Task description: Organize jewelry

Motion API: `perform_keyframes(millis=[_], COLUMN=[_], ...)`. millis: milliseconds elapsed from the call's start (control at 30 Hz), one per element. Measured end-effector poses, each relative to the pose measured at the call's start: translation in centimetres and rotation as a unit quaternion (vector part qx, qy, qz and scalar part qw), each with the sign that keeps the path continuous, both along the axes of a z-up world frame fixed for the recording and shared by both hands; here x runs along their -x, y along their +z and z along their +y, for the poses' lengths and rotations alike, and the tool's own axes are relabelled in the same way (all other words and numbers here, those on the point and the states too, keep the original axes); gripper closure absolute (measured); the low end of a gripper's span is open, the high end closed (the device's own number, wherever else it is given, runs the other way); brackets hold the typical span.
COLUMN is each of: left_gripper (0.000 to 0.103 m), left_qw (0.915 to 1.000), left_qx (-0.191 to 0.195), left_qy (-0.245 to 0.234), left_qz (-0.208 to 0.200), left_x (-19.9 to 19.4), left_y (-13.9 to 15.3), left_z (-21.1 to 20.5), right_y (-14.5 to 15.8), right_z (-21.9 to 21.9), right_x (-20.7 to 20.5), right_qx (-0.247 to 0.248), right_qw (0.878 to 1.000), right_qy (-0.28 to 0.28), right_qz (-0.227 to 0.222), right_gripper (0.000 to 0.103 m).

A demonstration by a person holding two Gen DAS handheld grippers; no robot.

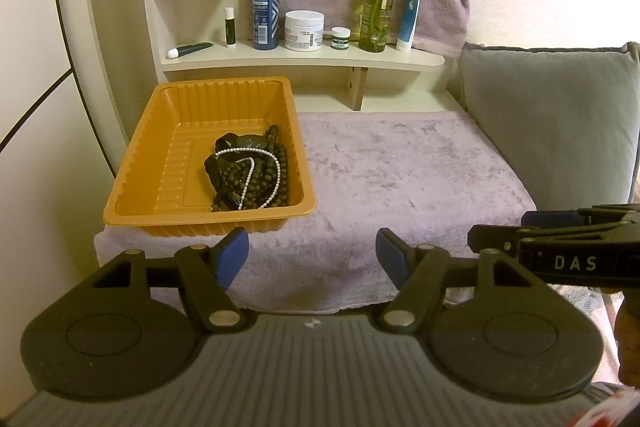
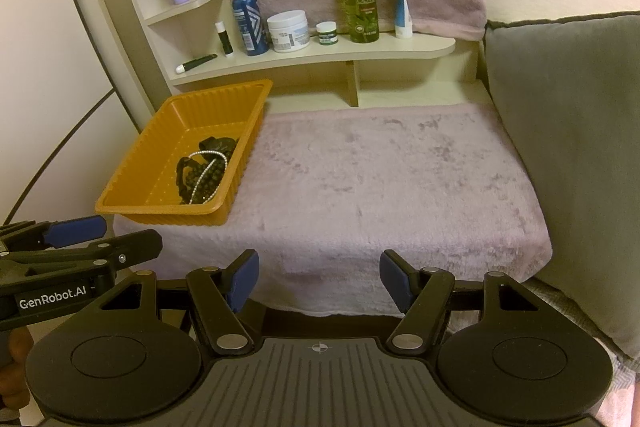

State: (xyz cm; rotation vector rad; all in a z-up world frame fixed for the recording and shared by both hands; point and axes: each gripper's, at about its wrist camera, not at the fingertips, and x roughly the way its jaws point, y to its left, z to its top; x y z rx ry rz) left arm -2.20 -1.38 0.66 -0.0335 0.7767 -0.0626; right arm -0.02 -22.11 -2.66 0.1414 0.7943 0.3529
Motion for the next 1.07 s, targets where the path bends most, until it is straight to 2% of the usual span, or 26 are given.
perform_keyframes(millis=[1067], left_gripper=[0.035], left_qw=[1.0], left_qx=[-0.001], left_qy=[0.005], left_qz=[-0.001], left_x=[-0.12], left_y=[0.17], left_z=[-0.03], right_y=[-0.02], right_z=[0.16], right_x=[0.15], right_qx=[0.0], right_qw=[1.0], right_qy=[-0.003], right_qz=[-0.001], right_gripper=[0.036])
